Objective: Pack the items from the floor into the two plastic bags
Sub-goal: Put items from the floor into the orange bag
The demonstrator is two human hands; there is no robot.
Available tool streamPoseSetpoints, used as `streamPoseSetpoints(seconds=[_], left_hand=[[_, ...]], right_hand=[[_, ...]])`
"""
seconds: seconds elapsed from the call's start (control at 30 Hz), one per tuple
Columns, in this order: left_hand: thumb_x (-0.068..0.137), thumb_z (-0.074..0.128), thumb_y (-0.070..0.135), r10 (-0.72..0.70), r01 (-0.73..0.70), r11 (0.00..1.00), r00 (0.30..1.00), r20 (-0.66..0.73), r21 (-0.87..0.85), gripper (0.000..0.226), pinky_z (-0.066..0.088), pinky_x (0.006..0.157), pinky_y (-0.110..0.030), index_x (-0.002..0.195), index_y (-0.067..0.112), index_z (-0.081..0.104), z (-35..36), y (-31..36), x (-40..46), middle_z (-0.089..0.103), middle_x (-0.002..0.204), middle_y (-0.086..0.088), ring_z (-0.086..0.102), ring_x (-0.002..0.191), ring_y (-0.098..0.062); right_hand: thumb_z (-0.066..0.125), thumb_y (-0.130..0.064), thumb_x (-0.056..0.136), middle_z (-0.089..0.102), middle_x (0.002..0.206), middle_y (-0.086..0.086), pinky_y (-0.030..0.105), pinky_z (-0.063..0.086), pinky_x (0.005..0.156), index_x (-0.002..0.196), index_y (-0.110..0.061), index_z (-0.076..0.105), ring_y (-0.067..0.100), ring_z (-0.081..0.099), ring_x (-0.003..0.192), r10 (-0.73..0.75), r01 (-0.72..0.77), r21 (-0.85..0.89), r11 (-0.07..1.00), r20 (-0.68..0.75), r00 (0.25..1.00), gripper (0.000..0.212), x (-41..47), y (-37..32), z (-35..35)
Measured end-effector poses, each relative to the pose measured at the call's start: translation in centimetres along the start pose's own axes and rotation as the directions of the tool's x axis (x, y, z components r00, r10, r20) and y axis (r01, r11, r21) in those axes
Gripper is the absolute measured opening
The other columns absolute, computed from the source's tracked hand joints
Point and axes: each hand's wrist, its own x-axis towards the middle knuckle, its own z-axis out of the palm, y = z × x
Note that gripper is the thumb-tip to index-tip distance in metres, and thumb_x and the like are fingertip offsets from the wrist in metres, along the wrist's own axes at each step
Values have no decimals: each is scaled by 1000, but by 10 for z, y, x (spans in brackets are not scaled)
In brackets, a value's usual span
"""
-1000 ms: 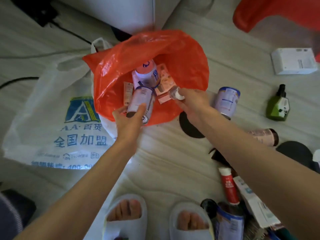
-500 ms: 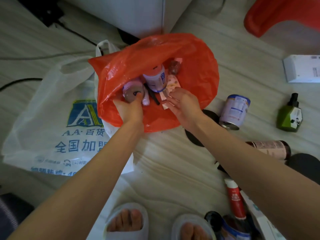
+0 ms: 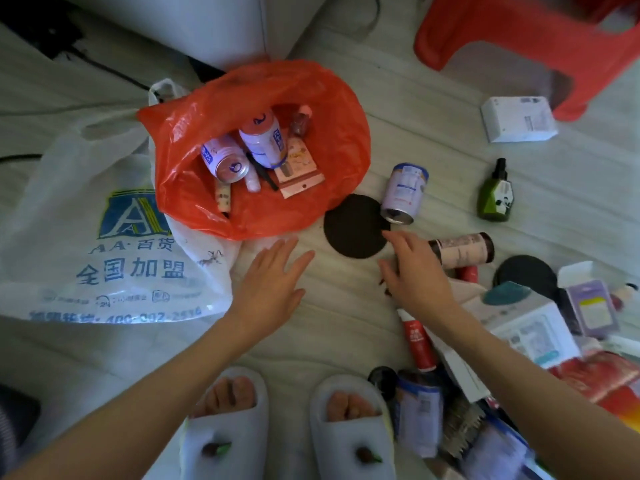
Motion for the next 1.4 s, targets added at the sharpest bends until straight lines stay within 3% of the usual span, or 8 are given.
streamPoseSetpoints(seconds=[0.3, 0.5, 0.8, 0.9, 0.97, 1.07, 1.27, 1.4], left_hand=[[57, 83, 15, 167, -198, 965, 969, 182, 172, 71, 47, 88, -52, 123, 9, 57, -2, 35, 13, 53, 129, -24, 54, 116, -41], [96, 38, 25, 73, -129, 979, 945, 317, 157, 62, 7, 116, -41, 148, 17, 3, 20, 48, 50, -10, 156, -9, -3, 144, -25], [96, 35, 18, 68, -125, 977, 950, 306, 172, 51, 12, 114, -42, 145, 15, 22, 23, 47, 59, 13, 155, -10, 14, 142, -25], [88, 50, 10, 107, -155, 975, 957, 271, 162, 50, 30, 105, -43, 137, 7, 40, 28, 46, 57, 33, 146, -20, 35, 133, -32], [64, 74, 4, 166, -200, 971, 959, 231, 134, 48, 50, 78, -40, 111, 4, 65, 29, 44, 49, 62, 114, -23, 62, 99, -35], [49, 79, 1, 192, -219, 968, 962, 193, 126, 35, 46, 55, -29, 83, 9, 72, 26, 42, 39, 65, 71, -7, 61, 61, -24], [85, 56, 7, -18, 16, 1000, 997, 77, 24, 51, 35, 90, -43, 134, 7, 42, 16, 39, 76, 45, 130, -17, 42, 116, -35], [84, 62, 19, -164, 160, 986, 972, 167, 33, 68, 31, 97, -41, 141, 11, 24, 19, 44, 80, 35, 136, -15, 35, 122, -32]], right_hand=[[59, -16, 84, 48, 135, 17, 50, 25, 111, 127, -8, 51, 35, 38, 131, 66, -100, -313, 945, -118, 991, 44, -23, 56, -15], [56, -23, 84, 33, 146, 9, 53, 5, 114, 138, -19, 35, 30, 17, 140, 124, -18, -501, 865, 178, 976, 58, 14, 76, -25], [60, -29, 83, 50, 128, 7, 44, 24, 110, 131, -18, 38, 28, 45, 122, 78, 123, -593, 796, 302, 950, 54, 38, 84, -27], [61, -34, 83, 52, 125, 8, 41, 32, 102, 132, -19, 38, 29, 48, 117, 57, 115, -563, 818, 278, 959, 56, 38, 83, -29], [61, -35, 82, 53, 124, 9, 40, 35, 98, 131, -18, 39, 30, 48, 115, 37, 108, -534, 838, 254, 967, 56, 35, 78, -29], [62, -34, 82, 51, 125, 10, 40, 37, 94, 132, -18, 38, 30, 47, 114, -12, 106, -483, 869, 194, 981, 58, 27, 65, -30], [61, -36, 83, 51, 123, 12, 35, 39, 87, 138, -22, 34, 28, 48, 111, 55, -38, -202, 979, 81, 995, 63, 13, 34, -39], [65, -37, 79, 57, 117, 7, 27, 36, 79, 133, -21, 40, 23, 53, 102, 190, -193, 30, 981, 87, 978, 61, 16, 31, -36]])
